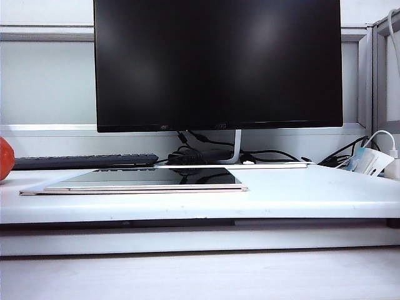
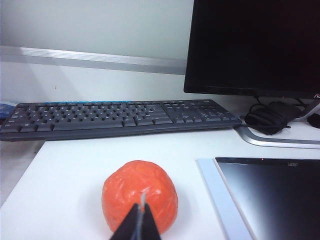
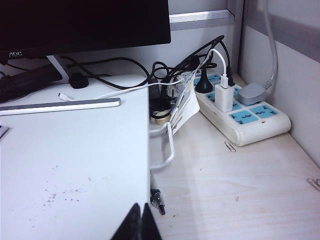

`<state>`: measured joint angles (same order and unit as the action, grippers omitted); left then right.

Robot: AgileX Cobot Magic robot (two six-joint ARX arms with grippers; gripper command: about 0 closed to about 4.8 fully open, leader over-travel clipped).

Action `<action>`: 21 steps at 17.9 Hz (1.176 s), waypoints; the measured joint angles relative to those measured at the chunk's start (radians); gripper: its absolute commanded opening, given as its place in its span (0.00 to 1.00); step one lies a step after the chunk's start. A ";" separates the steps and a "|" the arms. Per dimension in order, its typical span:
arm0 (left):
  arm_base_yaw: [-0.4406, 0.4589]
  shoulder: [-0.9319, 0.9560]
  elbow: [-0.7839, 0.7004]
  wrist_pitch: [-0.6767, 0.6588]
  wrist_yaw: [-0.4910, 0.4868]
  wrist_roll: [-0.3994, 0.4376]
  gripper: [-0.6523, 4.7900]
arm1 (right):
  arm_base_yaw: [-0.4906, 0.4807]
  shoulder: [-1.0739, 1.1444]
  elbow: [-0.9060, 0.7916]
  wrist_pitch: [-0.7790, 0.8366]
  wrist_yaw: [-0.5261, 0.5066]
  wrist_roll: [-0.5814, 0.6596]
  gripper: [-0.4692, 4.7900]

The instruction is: Place the orange on the center of the mirror.

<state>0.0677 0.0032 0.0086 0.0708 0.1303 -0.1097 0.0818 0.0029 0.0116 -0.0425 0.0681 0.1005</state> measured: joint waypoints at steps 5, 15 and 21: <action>0.000 0.000 0.000 0.000 0.000 0.000 0.11 | 0.000 0.000 0.000 0.000 0.000 0.000 0.09; 0.000 0.000 0.000 0.020 0.001 -0.030 0.11 | 0.003 0.000 0.000 0.069 -0.486 0.298 0.09; 0.000 0.001 0.002 0.041 -0.062 -0.242 0.12 | 0.138 0.000 0.000 0.104 -0.762 0.328 0.09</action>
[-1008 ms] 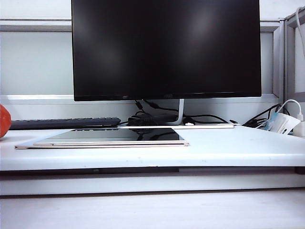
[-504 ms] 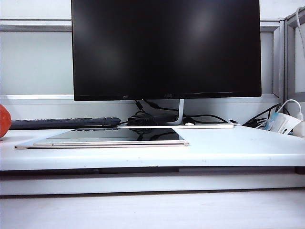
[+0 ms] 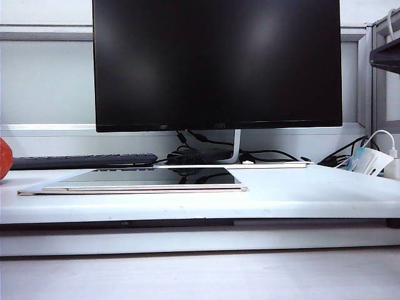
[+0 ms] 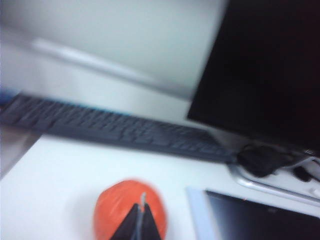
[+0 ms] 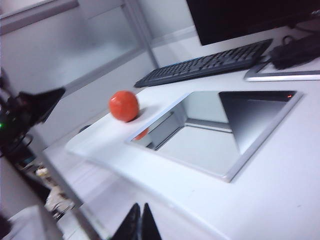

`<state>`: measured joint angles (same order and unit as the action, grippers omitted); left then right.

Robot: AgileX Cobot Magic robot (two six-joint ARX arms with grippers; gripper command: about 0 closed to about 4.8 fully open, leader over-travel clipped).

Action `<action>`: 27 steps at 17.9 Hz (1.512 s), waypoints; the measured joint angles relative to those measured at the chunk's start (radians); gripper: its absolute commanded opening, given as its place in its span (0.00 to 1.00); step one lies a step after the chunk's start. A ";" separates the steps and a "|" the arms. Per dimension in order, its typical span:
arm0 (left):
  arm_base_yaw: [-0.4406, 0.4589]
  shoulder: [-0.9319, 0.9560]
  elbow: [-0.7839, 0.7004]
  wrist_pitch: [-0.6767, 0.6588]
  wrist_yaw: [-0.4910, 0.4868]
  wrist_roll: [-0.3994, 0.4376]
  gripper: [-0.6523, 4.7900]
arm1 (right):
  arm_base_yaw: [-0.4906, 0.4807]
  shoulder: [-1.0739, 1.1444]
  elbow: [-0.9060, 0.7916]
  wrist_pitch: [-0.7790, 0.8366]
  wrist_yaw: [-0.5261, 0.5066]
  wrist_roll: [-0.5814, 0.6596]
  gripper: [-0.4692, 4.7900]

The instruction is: Place the orange on the center of the mirror.

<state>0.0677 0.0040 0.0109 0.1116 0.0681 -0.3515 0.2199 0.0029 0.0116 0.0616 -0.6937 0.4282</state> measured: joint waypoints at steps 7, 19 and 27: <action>0.000 0.145 0.021 0.031 0.002 -0.014 1.00 | 0.037 0.000 0.000 0.000 0.092 -0.036 0.09; 0.000 0.765 0.099 0.520 -0.001 0.217 1.00 | 0.037 0.000 0.000 -0.030 0.115 -0.041 0.09; -0.001 1.284 0.235 0.803 0.131 0.216 1.00 | 0.037 0.000 0.000 -0.029 0.115 -0.041 0.09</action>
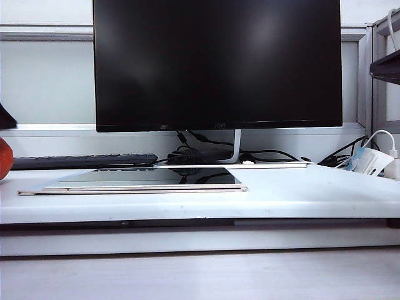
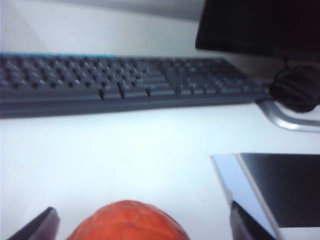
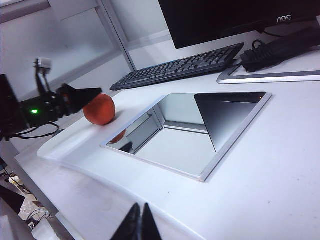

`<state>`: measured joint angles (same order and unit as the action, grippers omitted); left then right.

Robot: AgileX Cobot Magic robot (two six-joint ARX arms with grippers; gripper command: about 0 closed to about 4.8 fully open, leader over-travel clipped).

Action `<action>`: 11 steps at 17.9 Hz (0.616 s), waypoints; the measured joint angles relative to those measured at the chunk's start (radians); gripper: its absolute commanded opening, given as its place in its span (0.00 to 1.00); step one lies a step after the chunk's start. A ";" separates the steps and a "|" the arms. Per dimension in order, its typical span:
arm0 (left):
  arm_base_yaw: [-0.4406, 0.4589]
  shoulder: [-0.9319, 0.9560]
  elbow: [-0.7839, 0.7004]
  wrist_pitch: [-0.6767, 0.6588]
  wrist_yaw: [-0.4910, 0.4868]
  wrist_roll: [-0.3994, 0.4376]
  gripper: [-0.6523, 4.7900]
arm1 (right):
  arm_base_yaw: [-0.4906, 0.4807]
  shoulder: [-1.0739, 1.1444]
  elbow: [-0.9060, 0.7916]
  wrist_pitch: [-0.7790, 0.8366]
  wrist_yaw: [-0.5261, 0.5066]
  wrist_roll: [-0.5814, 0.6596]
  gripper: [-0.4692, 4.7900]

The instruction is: Place the orange on the center of the mirror.

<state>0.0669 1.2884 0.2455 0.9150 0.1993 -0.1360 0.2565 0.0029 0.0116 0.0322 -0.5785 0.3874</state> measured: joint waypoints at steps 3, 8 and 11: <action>0.000 0.022 0.005 -0.010 -0.012 -0.003 1.00 | 0.000 0.000 0.000 0.000 0.000 0.000 0.09; 0.000 0.023 0.005 -0.092 -0.020 0.006 1.00 | 0.000 0.000 0.000 0.000 0.023 0.000 0.09; 0.000 0.023 0.005 -0.095 -0.020 0.005 0.11 | 0.000 0.000 0.000 0.000 0.059 0.000 0.09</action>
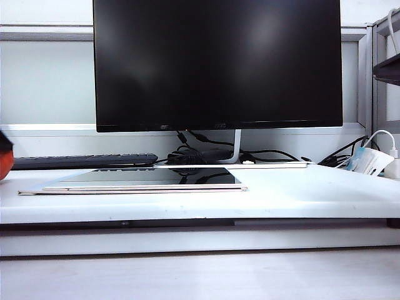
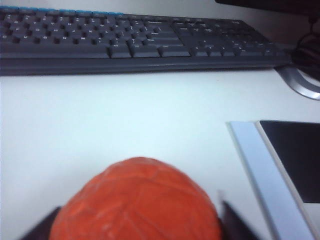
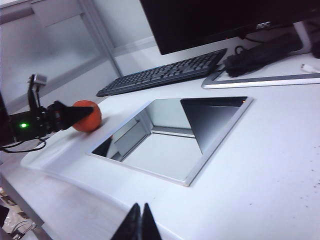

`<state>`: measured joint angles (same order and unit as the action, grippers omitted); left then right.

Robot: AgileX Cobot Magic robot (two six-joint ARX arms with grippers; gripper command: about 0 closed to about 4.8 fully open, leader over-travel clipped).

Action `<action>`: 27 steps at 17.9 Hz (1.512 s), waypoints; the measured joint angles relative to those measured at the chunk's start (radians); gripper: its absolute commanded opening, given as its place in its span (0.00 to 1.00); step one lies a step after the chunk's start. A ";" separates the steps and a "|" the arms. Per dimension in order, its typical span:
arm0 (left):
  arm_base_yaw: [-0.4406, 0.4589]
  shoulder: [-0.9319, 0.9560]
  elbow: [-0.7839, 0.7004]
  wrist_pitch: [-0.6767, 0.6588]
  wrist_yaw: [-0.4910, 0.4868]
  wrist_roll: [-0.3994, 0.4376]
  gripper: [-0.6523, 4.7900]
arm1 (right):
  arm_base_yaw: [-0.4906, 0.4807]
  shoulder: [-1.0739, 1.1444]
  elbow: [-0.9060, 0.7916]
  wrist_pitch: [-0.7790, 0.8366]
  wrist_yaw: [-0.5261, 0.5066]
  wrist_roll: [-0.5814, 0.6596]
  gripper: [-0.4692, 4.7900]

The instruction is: Place the orange on the center of the mirror.

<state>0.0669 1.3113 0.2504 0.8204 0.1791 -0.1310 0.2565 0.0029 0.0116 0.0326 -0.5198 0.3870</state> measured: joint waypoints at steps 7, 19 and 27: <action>-0.024 0.003 0.085 0.061 0.221 -0.129 0.11 | 0.000 0.000 0.000 0.000 0.003 0.000 0.09; -0.464 0.348 0.437 -0.101 0.153 0.036 0.11 | -0.001 0.000 0.000 0.005 0.029 0.000 0.09; -0.463 0.351 0.441 -0.160 0.155 0.033 0.12 | -0.001 0.000 0.000 0.004 0.030 0.000 0.09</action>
<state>-0.3962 1.6619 0.6914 0.6605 0.3344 -0.0982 0.2554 0.0029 0.0116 0.0368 -0.4900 0.3870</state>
